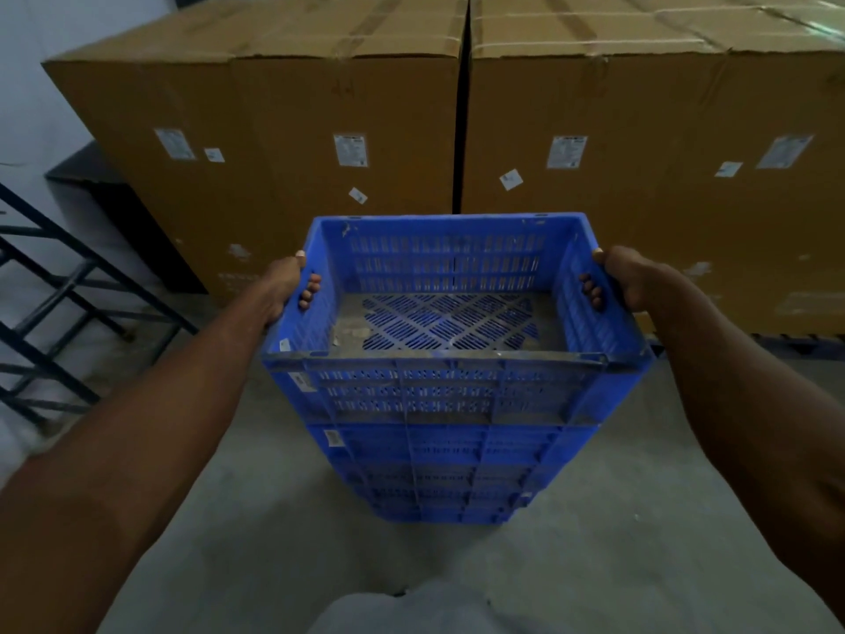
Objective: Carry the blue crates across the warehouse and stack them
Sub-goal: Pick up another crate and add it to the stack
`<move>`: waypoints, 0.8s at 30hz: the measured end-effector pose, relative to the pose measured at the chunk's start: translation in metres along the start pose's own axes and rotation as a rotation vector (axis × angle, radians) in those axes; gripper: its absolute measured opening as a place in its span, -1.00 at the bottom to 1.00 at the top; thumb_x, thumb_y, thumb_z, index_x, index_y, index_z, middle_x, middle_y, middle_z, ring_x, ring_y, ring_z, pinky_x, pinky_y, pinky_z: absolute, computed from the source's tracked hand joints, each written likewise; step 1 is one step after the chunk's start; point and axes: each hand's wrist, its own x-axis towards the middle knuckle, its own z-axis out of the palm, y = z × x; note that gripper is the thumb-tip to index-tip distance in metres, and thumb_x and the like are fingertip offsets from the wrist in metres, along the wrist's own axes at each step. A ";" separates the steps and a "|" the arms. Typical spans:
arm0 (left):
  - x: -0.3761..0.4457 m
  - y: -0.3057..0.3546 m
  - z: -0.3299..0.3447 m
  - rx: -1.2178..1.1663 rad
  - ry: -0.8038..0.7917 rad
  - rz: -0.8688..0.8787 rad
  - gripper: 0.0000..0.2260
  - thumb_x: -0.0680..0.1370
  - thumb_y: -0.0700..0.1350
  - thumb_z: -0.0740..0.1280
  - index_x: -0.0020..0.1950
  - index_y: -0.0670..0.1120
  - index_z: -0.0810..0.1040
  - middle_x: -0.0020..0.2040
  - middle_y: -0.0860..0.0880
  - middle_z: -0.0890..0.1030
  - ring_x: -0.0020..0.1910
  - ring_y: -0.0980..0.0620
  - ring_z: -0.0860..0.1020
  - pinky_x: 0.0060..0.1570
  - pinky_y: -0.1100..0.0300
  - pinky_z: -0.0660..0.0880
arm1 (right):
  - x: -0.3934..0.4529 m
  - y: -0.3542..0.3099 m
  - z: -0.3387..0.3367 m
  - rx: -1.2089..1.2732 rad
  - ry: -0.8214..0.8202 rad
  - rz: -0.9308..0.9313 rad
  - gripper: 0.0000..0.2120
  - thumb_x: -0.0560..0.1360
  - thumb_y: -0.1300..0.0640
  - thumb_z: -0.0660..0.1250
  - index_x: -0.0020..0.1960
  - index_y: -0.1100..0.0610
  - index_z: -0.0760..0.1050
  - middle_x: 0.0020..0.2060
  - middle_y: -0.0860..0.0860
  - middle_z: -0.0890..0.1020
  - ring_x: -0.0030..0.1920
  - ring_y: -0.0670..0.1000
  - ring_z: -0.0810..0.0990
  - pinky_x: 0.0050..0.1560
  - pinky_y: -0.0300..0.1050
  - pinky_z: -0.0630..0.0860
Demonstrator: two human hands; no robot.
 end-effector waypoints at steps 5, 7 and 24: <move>-0.003 0.003 -0.005 0.041 -0.044 -0.007 -0.48 0.70 0.22 -0.01 -0.03 -0.18 0.50 -0.31 -0.05 0.44 -0.43 0.04 0.35 -0.47 0.19 0.36 | -0.005 -0.002 0.003 -0.016 0.020 0.002 -0.51 0.68 -0.14 -0.02 -0.11 0.22 0.43 -0.36 0.06 0.42 -0.40 0.02 0.36 -0.36 -0.09 0.37; -0.002 0.002 -0.003 0.046 -0.021 -0.004 -0.47 0.69 0.24 -0.03 -0.05 -0.16 0.48 -0.32 -0.05 0.42 -0.43 0.04 0.32 -0.46 0.19 0.32 | -0.004 -0.001 0.004 -0.013 0.032 -0.012 -0.52 0.67 -0.15 -0.02 -0.07 0.22 0.41 -0.36 0.06 0.42 -0.41 0.03 0.36 -0.39 -0.08 0.37; -0.033 0.008 0.016 0.887 0.420 0.590 -0.40 0.65 0.24 0.15 0.57 -0.10 0.23 0.51 -0.16 0.33 0.42 -0.21 0.38 0.30 -0.19 0.41 | -0.042 0.013 0.040 -0.723 0.490 -0.505 -0.21 0.57 -0.35 0.10 0.59 0.15 0.07 0.55 0.19 0.16 0.54 0.27 0.10 0.47 0.30 0.13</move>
